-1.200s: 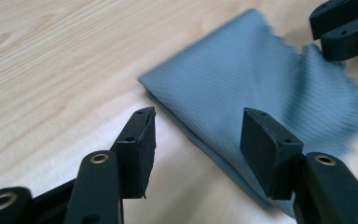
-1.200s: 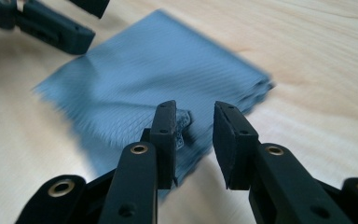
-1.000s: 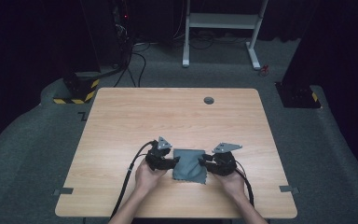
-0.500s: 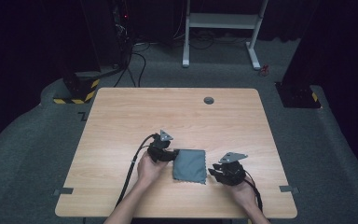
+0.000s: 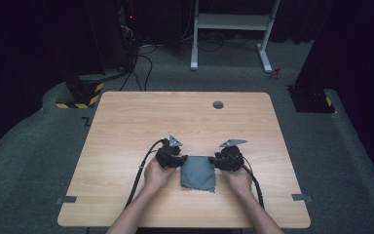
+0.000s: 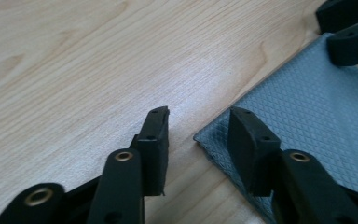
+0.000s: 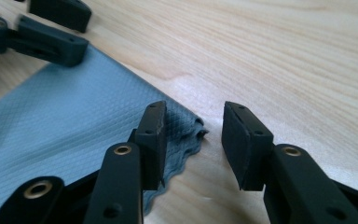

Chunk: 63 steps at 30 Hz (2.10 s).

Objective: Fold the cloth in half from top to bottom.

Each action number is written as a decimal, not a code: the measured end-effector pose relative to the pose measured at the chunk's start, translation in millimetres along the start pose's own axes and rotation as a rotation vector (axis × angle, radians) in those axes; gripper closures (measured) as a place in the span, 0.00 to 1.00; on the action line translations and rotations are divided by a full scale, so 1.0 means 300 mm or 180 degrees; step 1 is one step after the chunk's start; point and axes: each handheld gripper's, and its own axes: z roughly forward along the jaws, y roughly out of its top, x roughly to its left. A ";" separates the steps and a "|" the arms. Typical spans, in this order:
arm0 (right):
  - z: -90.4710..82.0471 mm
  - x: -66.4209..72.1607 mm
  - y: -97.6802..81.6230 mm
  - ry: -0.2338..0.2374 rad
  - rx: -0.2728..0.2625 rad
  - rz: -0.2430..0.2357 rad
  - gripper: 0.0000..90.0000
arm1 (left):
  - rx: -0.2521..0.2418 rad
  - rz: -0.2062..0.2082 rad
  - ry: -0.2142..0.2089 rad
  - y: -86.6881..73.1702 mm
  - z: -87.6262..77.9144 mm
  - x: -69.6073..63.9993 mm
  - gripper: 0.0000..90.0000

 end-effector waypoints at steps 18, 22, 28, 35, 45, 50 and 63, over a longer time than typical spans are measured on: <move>-0.014 0.008 0.020 0.0012 -0.0030 -0.0349 1.00 | -0.0148 0.0180 -0.0075 0.007 -0.020 -0.013 0.99; -0.006 -0.001 0.044 -0.0010 -0.0055 -0.0276 1.00 | -0.0254 0.0045 -0.0068 0.016 -0.019 0.021 0.99; 0.030 -0.028 0.092 -0.0138 -0.0036 -0.0169 1.00 | -0.0285 0.0019 0.0045 0.065 0.020 0.052 0.99; 0.065 -0.060 0.099 -0.0228 -0.0043 -0.0013 0.81 | -0.0082 -0.0171 0.0083 0.060 0.048 0.073 0.76; -0.030 0.105 0.004 0.0139 -0.0131 -0.0582 0.87 | -0.0166 0.0170 -0.0077 -0.033 -0.095 -0.050 0.59; -0.033 0.127 -0.058 0.0177 -0.0049 -0.0655 0.89 | -0.0139 0.0246 -0.0170 -0.071 -0.103 -0.088 0.59; -0.079 0.095 -0.090 0.0127 -0.0138 -0.0559 0.80 | -0.0236 0.0021 -0.0128 -0.126 -0.125 -0.067 0.51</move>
